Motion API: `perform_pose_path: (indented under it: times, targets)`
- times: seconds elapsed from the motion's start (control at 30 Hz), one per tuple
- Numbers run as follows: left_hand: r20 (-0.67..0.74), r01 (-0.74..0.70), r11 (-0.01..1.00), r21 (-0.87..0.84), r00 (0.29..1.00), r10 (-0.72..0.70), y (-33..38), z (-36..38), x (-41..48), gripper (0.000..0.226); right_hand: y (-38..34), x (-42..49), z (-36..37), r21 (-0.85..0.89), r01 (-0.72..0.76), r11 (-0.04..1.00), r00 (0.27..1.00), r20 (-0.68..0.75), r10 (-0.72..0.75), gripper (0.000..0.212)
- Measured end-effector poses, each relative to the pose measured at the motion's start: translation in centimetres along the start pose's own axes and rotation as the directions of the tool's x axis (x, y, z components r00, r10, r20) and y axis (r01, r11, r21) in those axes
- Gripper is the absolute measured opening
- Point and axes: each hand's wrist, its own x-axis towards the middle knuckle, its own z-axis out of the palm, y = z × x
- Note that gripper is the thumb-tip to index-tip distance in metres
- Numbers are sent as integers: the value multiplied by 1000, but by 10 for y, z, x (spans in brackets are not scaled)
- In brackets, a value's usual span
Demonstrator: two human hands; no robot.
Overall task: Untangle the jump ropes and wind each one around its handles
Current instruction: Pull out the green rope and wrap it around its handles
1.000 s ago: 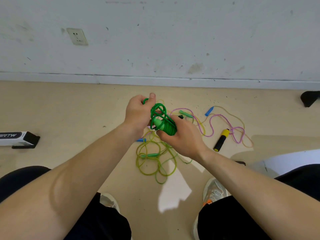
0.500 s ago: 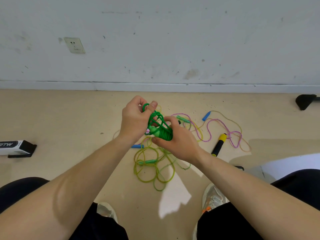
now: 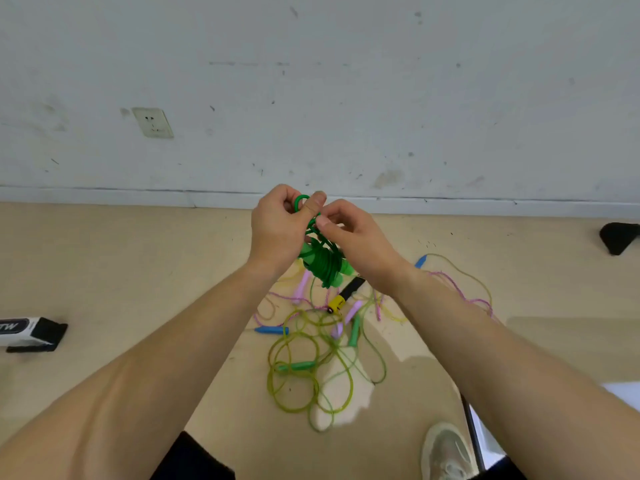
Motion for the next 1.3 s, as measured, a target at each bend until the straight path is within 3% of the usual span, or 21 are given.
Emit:
perform_pose_path:
  times: [0.2, 0.37, 0.53, 0.73, 0.87, 0.97, 1.13, 1.3]
  targets:
    - [18, 60, 994, 93, 998, -62, -23, 4, 92, 39, 7, 106, -11, 98, -288, 953, 957, 44, 285, 19]
    - [-15, 106, 981, 161, 994, -105, 1, 3, 132, 44, -24, 151, -9, 118, -388, 914, 922, 55, 384, 20]
    - [-38, 188, 967, 170, 982, -184, 108, -22, 156, 37, -134, 153, -26, 129, -401, 907, 910, 171, 378, 8]
    - [107, 318, 947, -43, 944, -312, 282, -49, 177, 27, -302, 149, -59, 153, -390, 908, 921, 41, 388, 9]
    - [247, 294, 954, 61, 921, -300, 377, -70, 186, 18, -396, 144, -78, 182, -365, 913, 926, -26, 376, 13]
    - [327, 342, 939, 42, 883, -337, 433, -80, 188, 10, -453, 138, -93, 197, -360, 912, 924, -61, 378, 12]
    - [280, 393, 919, -7, 884, -376, 509, -78, 201, 10, -530, 135, -126, 211, -314, 926, 942, -56, 332, 13]
    - [119, 259, 966, 12, 959, -258, 576, -61, 220, 16, -593, 147, -156, 150, -236, 960, 966, -73, 249, 16]
